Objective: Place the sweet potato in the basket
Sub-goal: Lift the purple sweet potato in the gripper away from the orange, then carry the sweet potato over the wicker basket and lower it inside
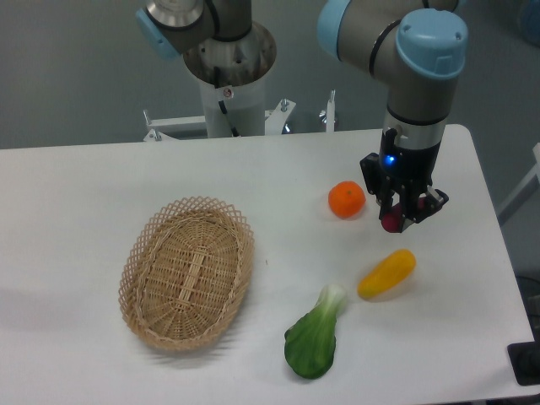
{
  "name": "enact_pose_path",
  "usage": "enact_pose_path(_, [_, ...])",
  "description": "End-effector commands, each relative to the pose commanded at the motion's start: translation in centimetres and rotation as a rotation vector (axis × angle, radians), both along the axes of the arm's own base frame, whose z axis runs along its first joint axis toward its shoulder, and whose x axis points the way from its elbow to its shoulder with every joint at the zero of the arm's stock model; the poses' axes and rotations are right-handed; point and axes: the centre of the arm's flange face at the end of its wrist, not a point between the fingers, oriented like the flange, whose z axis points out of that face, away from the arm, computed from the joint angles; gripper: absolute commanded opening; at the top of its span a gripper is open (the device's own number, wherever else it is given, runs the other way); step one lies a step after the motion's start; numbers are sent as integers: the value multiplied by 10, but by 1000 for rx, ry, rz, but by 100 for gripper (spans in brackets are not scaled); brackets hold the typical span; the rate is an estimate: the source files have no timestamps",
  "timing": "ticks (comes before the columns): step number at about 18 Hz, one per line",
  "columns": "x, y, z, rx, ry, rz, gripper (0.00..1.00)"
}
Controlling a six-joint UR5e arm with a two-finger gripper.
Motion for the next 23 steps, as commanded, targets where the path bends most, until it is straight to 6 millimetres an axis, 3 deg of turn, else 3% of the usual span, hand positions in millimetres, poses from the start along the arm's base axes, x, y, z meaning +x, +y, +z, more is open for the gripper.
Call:
enact_pose_path(6, [8,5,0,3,-10,22,36])
enact_pose_path(14, [52,47,0,29,-51,96,36])
enact_pose_path(18, [87,84,-6,53,-77,157,36])
enact_pose_path(23, [140,146,-27,134,-86,258,36])
